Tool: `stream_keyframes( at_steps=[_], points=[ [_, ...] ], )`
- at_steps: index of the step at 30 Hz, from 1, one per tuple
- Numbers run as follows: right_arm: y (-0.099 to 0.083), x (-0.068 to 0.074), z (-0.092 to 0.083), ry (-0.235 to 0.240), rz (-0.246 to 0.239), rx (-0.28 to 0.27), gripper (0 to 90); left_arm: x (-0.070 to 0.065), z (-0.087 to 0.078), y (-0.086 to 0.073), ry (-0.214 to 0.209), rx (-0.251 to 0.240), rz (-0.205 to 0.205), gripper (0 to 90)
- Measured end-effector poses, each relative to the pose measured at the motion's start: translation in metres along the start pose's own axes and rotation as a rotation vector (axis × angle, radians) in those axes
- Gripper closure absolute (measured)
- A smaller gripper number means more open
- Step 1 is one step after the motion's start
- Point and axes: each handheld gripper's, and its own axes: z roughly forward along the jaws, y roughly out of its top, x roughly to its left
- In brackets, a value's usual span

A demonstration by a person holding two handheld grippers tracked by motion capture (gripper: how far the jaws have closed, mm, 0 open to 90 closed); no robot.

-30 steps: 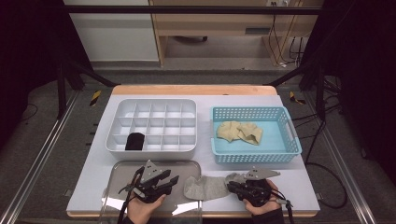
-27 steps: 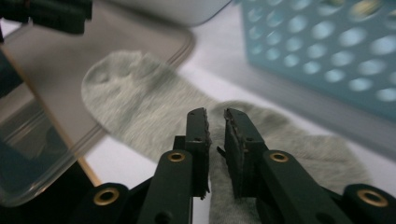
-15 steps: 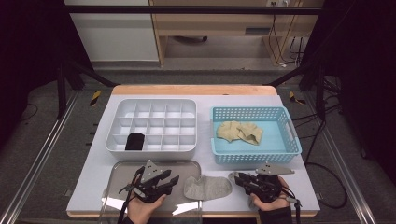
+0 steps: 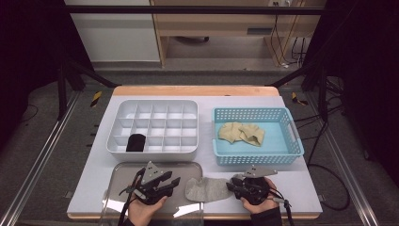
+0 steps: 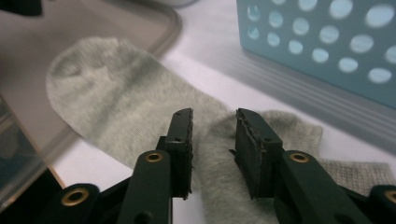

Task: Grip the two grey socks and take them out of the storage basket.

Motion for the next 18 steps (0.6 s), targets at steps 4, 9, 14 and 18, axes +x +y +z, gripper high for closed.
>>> stream_keyframes(
  at_steps=[4, 9, 14, 18],
  points=[
    [-0.003, -0.004, 0.000, 0.019, 0.012, 0.009, 81.1, 0.000, 0.000, 0.000, 0.001, 0.003, -0.002, 57.8],
    [-0.001, -0.006, -0.006, 0.018, 0.027, 0.000, 87.3, 0.000, 0.000, 0.000, 0.000, 0.002, -0.003, 57.8],
    [0.002, -0.009, -0.017, 0.018, 0.060, -0.064, 85.6, 0.000, 0.001, 0.000, -0.002, 0.004, -0.002, 57.7],
    [0.002, -0.011, -0.017, 0.022, 0.063, -0.049, 81.9, 0.000, 0.001, 0.000, -0.003, 0.007, -0.002, 57.7]
  ],
)
